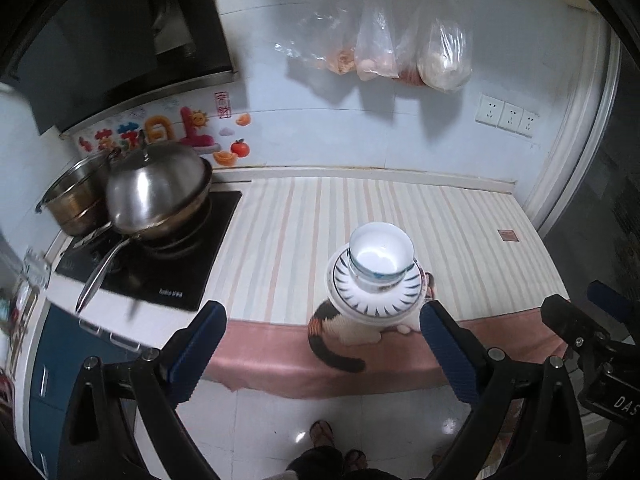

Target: Organize plates and bowls

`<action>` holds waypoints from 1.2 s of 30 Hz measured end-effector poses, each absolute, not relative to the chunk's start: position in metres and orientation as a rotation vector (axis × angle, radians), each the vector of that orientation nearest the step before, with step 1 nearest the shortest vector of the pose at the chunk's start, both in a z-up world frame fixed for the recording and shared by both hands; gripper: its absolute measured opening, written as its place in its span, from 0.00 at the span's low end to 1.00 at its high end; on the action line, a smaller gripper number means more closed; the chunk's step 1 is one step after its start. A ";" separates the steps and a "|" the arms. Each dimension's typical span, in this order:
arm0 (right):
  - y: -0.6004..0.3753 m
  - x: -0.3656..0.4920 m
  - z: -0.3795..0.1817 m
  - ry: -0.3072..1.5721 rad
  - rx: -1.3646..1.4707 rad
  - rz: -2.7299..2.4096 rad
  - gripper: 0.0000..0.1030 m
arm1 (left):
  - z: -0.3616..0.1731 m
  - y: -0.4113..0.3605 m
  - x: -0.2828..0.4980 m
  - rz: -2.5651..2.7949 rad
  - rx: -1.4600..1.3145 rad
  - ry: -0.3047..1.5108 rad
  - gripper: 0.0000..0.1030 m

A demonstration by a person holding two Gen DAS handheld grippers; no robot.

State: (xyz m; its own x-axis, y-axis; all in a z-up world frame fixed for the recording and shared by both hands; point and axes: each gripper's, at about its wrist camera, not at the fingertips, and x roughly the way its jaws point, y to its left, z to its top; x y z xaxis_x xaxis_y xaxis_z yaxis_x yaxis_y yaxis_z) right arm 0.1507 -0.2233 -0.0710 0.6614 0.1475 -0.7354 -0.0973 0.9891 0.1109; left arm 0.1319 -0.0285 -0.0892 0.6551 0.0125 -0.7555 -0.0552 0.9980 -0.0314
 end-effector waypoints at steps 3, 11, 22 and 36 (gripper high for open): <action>-0.225 0.132 -0.066 0.832 0.065 0.155 0.97 | -0.083 -0.030 0.113 0.059 -0.052 0.844 0.97; -0.229 0.092 -0.049 0.794 0.041 0.154 0.97 | -0.075 -0.036 0.085 0.067 -0.047 0.821 0.97; -0.222 0.079 -0.032 0.751 0.024 0.138 0.98 | -0.064 -0.030 0.077 0.051 -0.025 0.792 0.97; -0.219 0.079 -0.032 0.751 0.030 0.116 0.98 | -0.060 -0.023 0.072 0.046 -0.033 0.771 0.97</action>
State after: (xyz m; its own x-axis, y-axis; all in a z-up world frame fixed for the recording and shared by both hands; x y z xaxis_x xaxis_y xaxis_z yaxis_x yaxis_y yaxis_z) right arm 0.0785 -0.2190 -0.0315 0.7251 0.1155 -0.6789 -0.0942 0.9932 0.0684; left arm 0.0716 -0.0233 -0.0599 0.7165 0.0290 -0.6970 -0.0533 0.9985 -0.0132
